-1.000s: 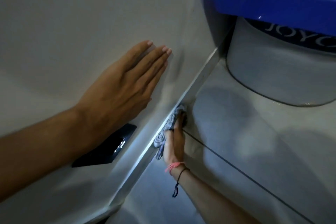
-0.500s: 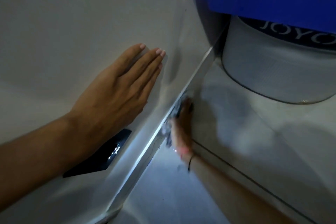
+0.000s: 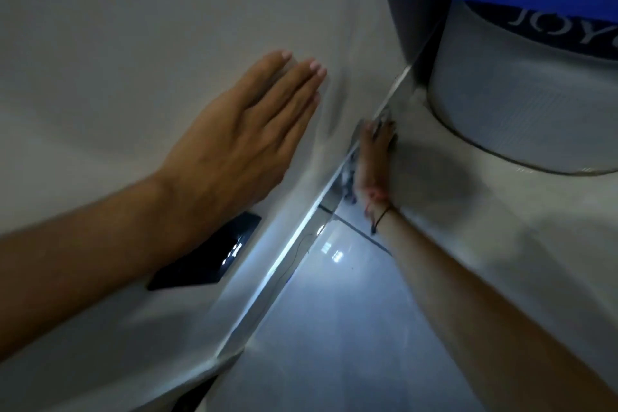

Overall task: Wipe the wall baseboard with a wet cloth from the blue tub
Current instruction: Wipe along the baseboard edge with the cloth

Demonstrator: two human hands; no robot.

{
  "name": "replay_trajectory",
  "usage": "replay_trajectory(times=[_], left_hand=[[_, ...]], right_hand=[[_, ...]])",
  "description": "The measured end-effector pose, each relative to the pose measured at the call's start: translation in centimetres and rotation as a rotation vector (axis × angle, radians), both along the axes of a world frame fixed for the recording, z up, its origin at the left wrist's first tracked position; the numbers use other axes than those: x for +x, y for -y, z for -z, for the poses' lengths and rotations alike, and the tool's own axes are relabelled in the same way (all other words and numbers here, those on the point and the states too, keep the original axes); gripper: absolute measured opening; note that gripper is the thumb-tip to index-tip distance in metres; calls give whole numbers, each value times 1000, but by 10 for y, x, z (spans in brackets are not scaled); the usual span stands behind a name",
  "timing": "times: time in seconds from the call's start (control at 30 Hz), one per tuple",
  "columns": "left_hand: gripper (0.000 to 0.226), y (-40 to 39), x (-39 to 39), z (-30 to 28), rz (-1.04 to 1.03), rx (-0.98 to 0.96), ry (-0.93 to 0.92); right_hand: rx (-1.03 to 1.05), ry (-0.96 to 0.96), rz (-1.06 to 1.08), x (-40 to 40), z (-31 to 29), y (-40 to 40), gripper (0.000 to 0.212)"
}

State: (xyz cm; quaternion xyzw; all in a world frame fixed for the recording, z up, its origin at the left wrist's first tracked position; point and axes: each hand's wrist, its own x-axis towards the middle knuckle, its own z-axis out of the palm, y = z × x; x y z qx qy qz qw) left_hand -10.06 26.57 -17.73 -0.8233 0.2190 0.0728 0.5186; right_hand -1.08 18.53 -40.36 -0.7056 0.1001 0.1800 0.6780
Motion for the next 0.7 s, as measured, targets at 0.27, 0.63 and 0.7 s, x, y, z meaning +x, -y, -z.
replay_trajectory(times=[0.27,0.63,0.7], left_hand=[[70,4,-19,-9,-53,-96,171],[82,-29,-211,23,-225,-313,559],[83,-39,-228,26,-231,-268,544]], right_hand=[[251,191,-333,-174,-23,10,74],[-18,100,-320,-206,2,-11,77],[70,66,-479,-293,11,-18,82]])
